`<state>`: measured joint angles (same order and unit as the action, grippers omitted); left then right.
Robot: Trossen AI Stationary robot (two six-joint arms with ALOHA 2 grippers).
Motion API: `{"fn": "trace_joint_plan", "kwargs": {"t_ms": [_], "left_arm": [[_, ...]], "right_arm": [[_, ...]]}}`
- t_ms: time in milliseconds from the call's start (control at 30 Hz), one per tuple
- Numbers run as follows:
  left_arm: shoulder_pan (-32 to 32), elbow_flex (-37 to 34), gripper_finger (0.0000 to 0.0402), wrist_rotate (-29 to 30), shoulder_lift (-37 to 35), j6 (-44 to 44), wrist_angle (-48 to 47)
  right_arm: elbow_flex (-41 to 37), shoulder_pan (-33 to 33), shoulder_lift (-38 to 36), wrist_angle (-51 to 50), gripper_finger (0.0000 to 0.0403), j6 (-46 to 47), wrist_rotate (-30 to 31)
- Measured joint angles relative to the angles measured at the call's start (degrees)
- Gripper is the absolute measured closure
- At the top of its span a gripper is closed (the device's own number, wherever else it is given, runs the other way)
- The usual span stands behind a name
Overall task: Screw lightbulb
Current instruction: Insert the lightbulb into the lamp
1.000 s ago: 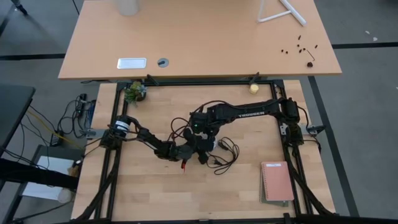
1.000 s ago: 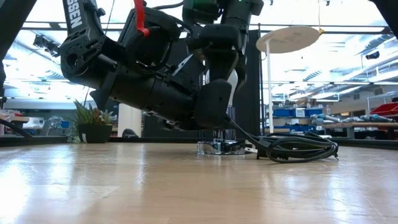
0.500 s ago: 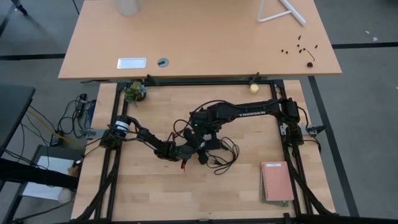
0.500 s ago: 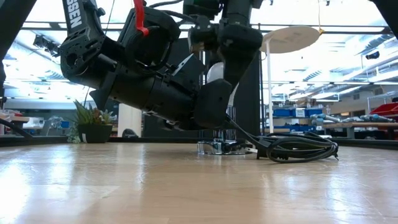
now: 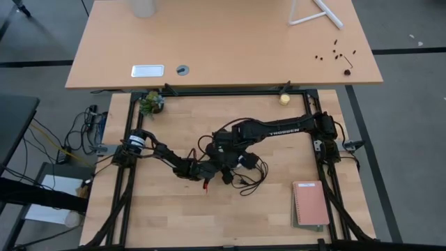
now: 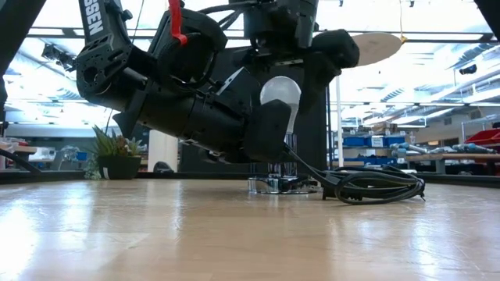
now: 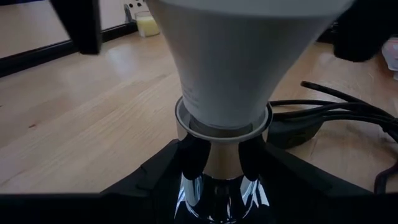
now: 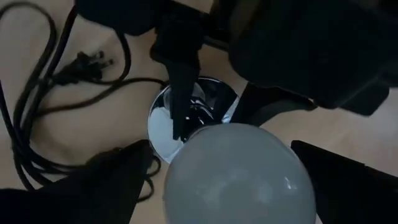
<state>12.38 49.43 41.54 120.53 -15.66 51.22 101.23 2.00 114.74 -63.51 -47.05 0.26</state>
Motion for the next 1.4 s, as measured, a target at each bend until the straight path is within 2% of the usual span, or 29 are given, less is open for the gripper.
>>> {"fn": "trace_joint_plan", "kwargs": {"t_ms": [133, 400, 600, 1033, 1167, 1400], "left_arm": [[0.0, 0.0, 0.0199, 0.04, 0.0, 0.0, -0.01], [-0.02, 0.0, 0.0199, 0.17, 0.0, 0.27, 0.03], [-0.02, -0.04, 0.0199, 0.0, 0.0, 0.86, 0.2], [-0.02, -0.04, 0.0199, -0.24, 0.0, 1.07, 0.24], [-0.02, -0.04, 0.0199, -0.24, 0.0, 1.07, 0.25], [-0.02, -0.04, 0.0199, -0.26, 0.0, 1.07, 0.26]], "right_arm": [[0.02, 0.04, 0.21, 0.23, 0.0012, -4.34, 0.08], [0.02, -1.48, 0.46, 2.71, 0.003, -6.11, -1.64], [-1.13, -2.66, 0.46, 5.17, 0.0031, -5.61, -4.56], [-2.91, -2.85, 0.5, 5.19, 0.0036, -2.41, -6.16], [-2.91, -3.03, 0.5, 5.2, 0.0058, -2.35, -6.34], [-2.91, -3.17, 0.5, 4.74, 0.0122, -1.83, -5.98]]}}
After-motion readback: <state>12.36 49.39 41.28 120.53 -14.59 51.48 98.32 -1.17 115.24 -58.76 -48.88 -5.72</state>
